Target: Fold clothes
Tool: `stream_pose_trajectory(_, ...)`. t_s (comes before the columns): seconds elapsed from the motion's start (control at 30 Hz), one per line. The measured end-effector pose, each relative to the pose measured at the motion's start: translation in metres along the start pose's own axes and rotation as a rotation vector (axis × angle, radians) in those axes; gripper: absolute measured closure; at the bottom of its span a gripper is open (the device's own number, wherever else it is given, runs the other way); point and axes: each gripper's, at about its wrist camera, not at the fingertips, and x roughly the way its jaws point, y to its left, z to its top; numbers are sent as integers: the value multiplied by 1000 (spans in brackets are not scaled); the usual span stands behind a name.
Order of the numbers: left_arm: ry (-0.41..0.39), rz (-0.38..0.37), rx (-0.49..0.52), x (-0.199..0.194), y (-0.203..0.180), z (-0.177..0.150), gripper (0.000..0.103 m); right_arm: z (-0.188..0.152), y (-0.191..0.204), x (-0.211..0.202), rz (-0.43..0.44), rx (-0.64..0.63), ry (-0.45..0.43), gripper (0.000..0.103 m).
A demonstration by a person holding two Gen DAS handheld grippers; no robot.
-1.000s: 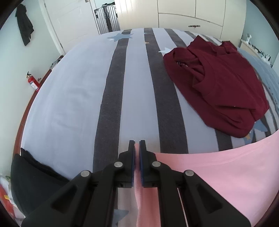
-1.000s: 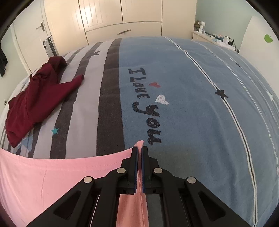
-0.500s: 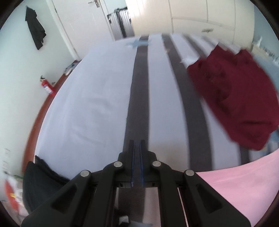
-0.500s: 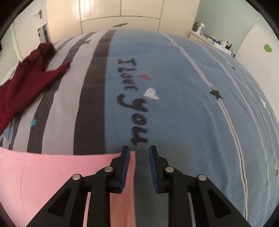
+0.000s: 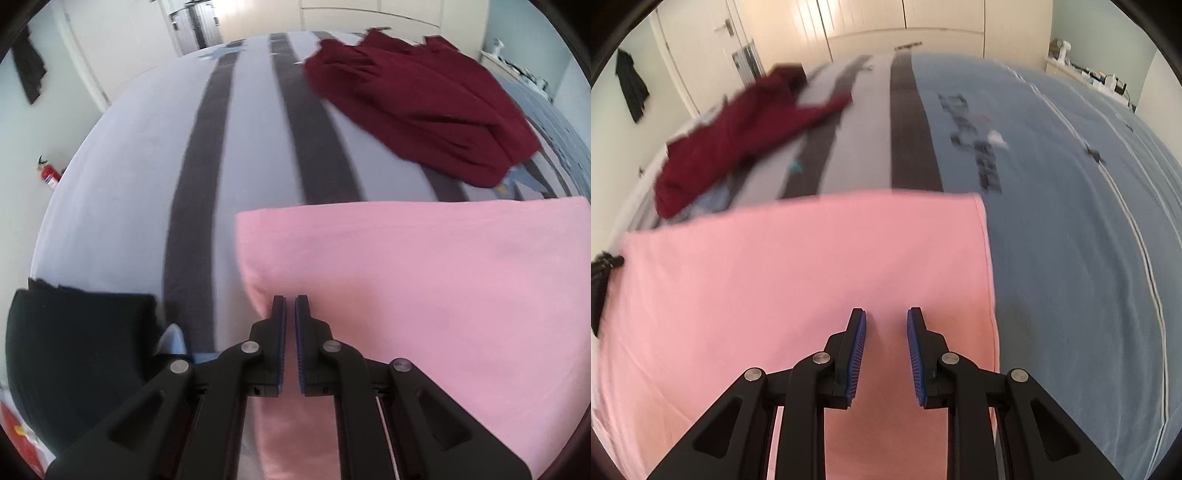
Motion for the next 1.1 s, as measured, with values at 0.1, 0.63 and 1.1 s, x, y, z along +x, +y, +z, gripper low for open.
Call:
stream_pose_trajectory(0.1,-8,58,-26,1,7,6,99,3,-15,3,-31,37,-28,84)
stream_pose_trajectory(0.63,-83,-78,-83,-146,-29,-99,98,-64,40,-123,8,22,-161,85)
stream_pose_trajectory(1.1,5,-66,-168,-194,-56,-268,97,-277,95,-169,-44,96,3,84)
